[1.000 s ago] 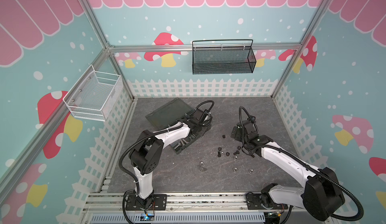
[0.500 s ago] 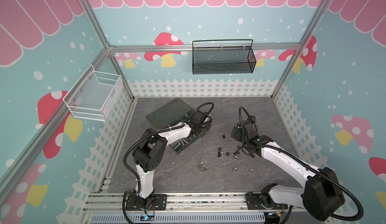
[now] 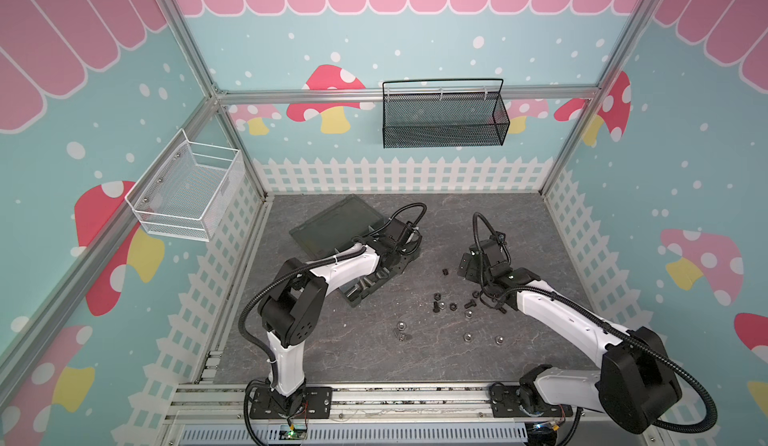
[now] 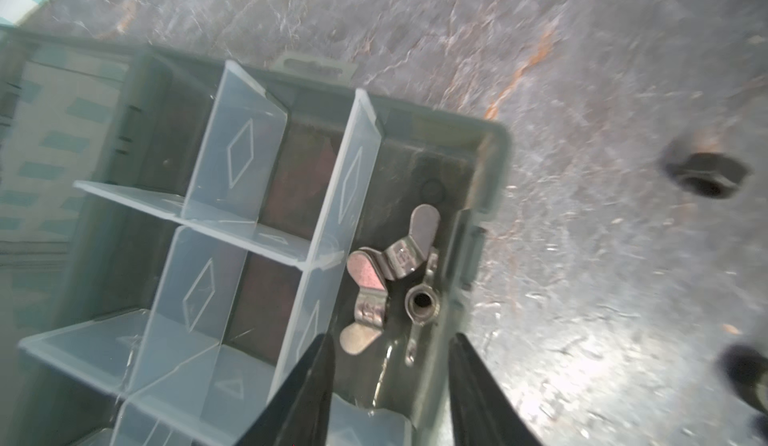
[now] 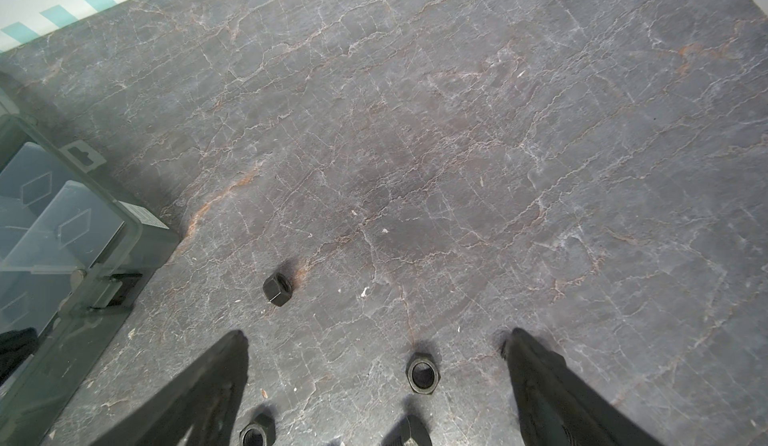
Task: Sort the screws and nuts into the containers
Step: 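Open the left gripper to release the wing nut and lift away, then move the open left gripper down over a wing nut beside a silver hex nut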
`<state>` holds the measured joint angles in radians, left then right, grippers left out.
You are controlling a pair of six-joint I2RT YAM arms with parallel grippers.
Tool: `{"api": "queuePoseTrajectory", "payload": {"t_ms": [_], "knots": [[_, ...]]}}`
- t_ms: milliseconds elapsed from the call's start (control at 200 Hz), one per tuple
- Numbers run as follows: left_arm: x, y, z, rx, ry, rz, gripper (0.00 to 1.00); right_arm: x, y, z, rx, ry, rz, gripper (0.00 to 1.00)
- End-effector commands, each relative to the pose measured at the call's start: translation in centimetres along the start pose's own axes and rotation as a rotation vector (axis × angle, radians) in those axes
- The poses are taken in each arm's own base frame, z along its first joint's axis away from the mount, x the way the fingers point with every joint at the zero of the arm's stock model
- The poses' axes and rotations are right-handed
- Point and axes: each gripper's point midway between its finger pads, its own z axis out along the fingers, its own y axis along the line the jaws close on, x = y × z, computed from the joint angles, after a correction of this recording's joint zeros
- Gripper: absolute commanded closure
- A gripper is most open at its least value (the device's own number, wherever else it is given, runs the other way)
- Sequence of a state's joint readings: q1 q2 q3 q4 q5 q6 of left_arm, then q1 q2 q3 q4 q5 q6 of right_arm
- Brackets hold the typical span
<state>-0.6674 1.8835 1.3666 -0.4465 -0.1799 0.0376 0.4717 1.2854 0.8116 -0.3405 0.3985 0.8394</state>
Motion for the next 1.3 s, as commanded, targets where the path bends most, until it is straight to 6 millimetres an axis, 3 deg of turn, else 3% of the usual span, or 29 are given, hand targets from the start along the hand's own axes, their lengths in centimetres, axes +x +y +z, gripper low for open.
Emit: {"api": "queuePoseTrajectory", "payload": {"t_ms": [0, 190, 515, 735, 960, 1126, 1296], "knots": [[-1.9, 0.0, -3.8, -0.026, -0.073, -0.001, 0.51, -0.2, 0.0, -0.1, 0.000, 0.000, 0.013, 0.02], [-1.4, -1.0, -7.1, 0.011, -0.121, -0.070, 0.47, 0.0, -0.2, 0.0, 0.005, 0.004, 0.015, 0.02], [4.9, -4.9, -9.8, 0.095, -0.086, -0.063, 0.38, 0.5, 0.0, 0.3, -0.003, 0.027, 0.011, 0.03], [10.1, -8.5, -9.9, 0.177, -0.003, -0.058, 0.38, 1.1, 0.0, 1.0, 0.003, 0.049, 0.004, 0.03], [14.0, -11.8, -9.3, 0.262, 0.104, -0.087, 0.37, 1.4, 0.5, 1.5, 0.001, 0.071, -0.009, 0.03], [15.7, -13.1, -9.2, 0.281, 0.157, -0.100, 0.28, 1.7, 0.3, 1.7, 0.008, 0.077, -0.012, 0.03], [17.2, -13.1, -8.8, 0.267, 0.206, -0.137, 0.21, 1.8, 0.1, 1.7, 0.012, 0.077, -0.013, 0.03]]}}
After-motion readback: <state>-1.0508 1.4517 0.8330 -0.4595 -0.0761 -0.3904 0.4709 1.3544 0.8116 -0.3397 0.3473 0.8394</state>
